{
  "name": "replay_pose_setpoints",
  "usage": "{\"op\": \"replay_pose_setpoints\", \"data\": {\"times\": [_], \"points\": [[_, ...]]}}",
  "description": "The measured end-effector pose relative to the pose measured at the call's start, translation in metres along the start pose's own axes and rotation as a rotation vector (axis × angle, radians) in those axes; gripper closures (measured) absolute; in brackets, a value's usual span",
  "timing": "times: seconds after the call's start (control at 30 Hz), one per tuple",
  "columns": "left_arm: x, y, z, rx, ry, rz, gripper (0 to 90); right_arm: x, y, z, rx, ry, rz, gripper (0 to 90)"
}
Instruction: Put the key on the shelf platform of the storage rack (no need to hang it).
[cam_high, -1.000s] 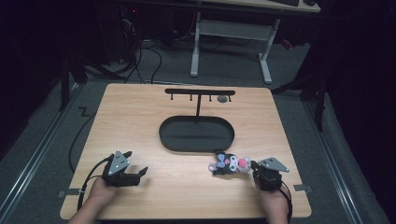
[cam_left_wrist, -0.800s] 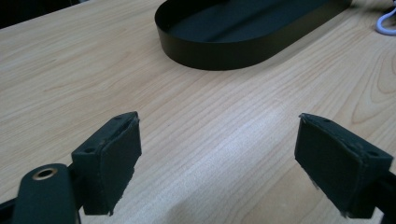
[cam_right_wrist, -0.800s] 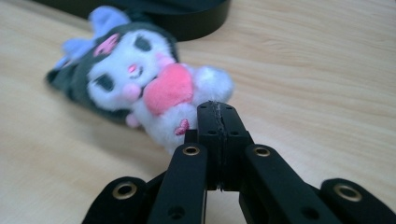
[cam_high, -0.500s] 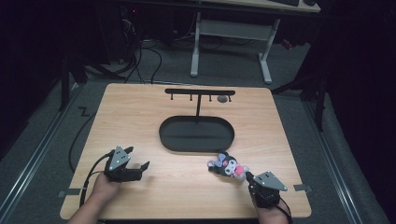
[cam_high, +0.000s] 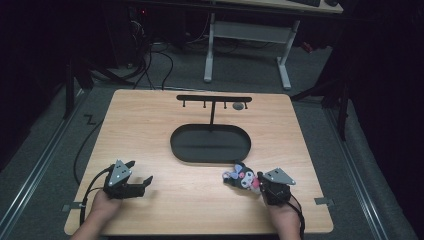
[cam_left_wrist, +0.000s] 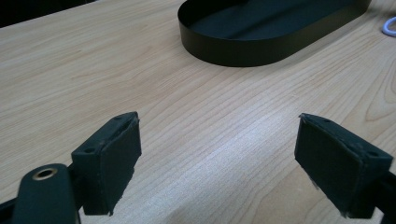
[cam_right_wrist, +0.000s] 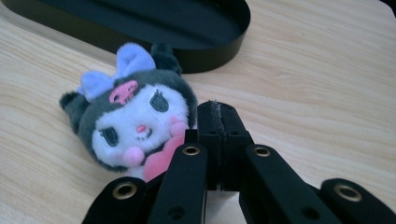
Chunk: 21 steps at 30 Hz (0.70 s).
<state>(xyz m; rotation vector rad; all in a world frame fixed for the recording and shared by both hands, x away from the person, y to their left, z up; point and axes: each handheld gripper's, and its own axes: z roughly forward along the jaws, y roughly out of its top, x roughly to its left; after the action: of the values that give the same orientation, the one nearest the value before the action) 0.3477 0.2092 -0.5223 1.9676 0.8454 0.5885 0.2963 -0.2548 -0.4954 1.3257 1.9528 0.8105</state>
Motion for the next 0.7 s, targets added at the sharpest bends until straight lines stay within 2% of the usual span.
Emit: {"op": "replay_pose_setpoints", "data": {"times": [0.33, 0.47, 0.7], "points": [[-0.006, 0.008, 0.011, -0.011, -0.021, 0.023, 15.4, -0.008, -0.022, -0.024, 0.031, -0.034, 0.031, 89.9], [-0.008, 0.01, 0.014, -0.013, -0.028, 0.028, 15.4, -0.008, -0.024, -0.03, 0.036, -0.045, 0.038, 89.9], [-0.007, 0.01, 0.013, -0.012, -0.03, 0.022, 15.4, -0.011, -0.025, -0.031, 0.04, -0.056, 0.05, 89.9]]}}
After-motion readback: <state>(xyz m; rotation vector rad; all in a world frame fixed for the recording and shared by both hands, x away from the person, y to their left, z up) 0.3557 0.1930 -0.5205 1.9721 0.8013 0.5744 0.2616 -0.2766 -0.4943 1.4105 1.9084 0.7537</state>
